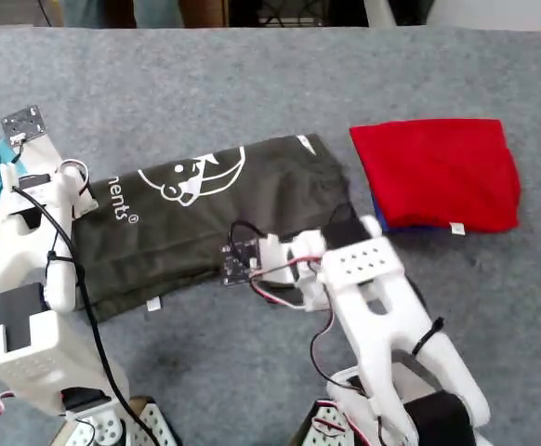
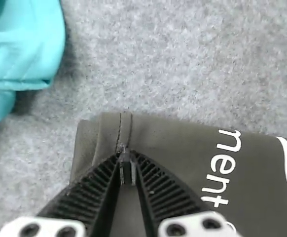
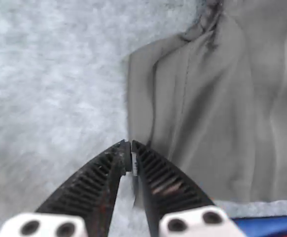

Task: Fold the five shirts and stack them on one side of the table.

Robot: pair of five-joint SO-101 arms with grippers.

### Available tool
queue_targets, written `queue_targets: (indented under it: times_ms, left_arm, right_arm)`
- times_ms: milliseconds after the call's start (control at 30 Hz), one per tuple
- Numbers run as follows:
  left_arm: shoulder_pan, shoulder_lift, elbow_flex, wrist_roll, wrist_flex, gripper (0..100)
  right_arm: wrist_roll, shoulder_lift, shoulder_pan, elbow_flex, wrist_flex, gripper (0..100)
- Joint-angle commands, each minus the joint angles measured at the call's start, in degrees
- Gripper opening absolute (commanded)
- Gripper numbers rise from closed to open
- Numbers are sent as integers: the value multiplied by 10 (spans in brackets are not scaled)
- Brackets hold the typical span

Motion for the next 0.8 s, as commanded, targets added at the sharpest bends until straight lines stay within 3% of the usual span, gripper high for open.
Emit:
queue_targets:
  times_ms: [0, 467, 767]
  left_arm:
    - [3, -31, 0, 1, -6, 30]
    - [3, -31, 0, 2, -3, 30]
    - [3, -31, 0, 2, -3, 30]
  right_arm:
    - [-18, -16, -9, 31, -76, 15]
    - [-20, 138, -7, 38, -120, 15]
    - [-20, 23, -6, -11, -25, 15]
